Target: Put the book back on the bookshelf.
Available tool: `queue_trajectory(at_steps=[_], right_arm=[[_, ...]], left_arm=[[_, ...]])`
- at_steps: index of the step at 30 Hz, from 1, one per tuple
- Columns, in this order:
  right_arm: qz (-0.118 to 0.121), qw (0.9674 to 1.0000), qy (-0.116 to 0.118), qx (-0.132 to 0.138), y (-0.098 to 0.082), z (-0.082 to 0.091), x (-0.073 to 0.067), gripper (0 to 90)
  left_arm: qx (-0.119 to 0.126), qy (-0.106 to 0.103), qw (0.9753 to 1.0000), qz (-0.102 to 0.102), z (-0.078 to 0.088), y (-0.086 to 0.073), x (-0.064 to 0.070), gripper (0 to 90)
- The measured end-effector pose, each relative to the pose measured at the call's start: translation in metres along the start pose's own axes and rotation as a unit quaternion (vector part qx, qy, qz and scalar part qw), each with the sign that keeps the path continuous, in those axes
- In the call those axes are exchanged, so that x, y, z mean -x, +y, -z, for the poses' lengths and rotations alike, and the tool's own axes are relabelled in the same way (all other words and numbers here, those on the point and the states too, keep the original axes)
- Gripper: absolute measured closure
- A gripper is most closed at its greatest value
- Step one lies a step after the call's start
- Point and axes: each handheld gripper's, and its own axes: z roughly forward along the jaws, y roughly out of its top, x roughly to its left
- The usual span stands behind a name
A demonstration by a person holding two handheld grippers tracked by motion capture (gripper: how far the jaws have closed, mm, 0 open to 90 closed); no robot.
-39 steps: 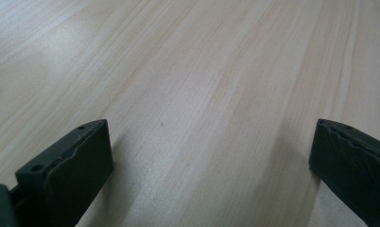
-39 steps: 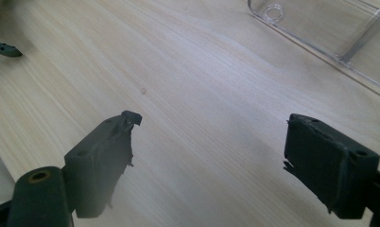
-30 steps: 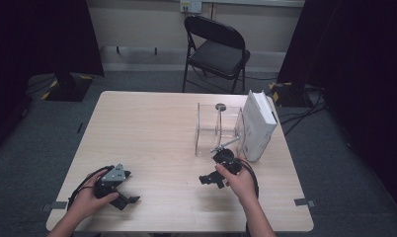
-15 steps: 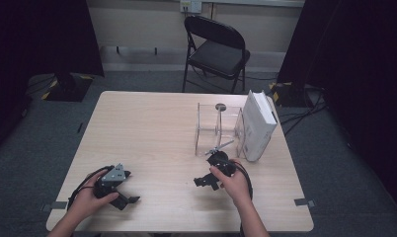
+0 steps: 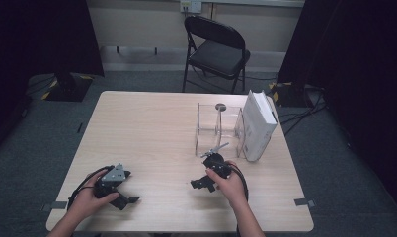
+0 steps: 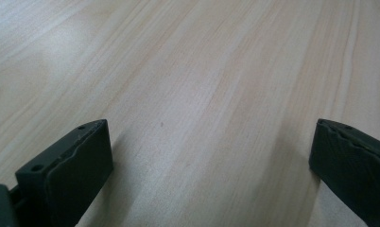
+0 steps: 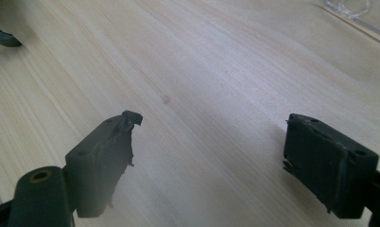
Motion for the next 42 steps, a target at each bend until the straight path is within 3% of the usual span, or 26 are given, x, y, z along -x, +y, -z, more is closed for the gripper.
queue_trajectory(at_steps=[13, 23, 27, 37, 42], right_arm=[[0.017, 0.9998, -0.004, -0.004, 0.000, -0.015, -0.007, 16.2], [0.055, 0.9980, -0.020, 0.024, -0.002, -0.023, -0.015, 14.3], [0.074, 0.9959, -0.031, 0.041, -0.004, -0.027, -0.019, 13.8], [0.121, 0.9861, -0.071, 0.089, -0.014, -0.037, -0.028, 13.2], [0.123, 0.9848, -0.072, 0.100, -0.017, -0.037, -0.028, 13.2]], left_arm=[[0.000, 0.000, 1.0000, 0.000, 0.000, 0.000, 0.000, 0.0], [0.000, 0.000, 1.0000, 0.000, 0.000, 0.000, 0.000, 0.0], [0.000, 0.000, 1.0000, 0.000, 0.000, 0.000, 0.000, 0.0], [0.000, 0.001, 1.0000, 0.000, 0.000, 0.000, 0.000, 0.0], [0.000, 0.000, 1.0000, 0.000, 0.000, 0.000, 0.000, 0.0]])
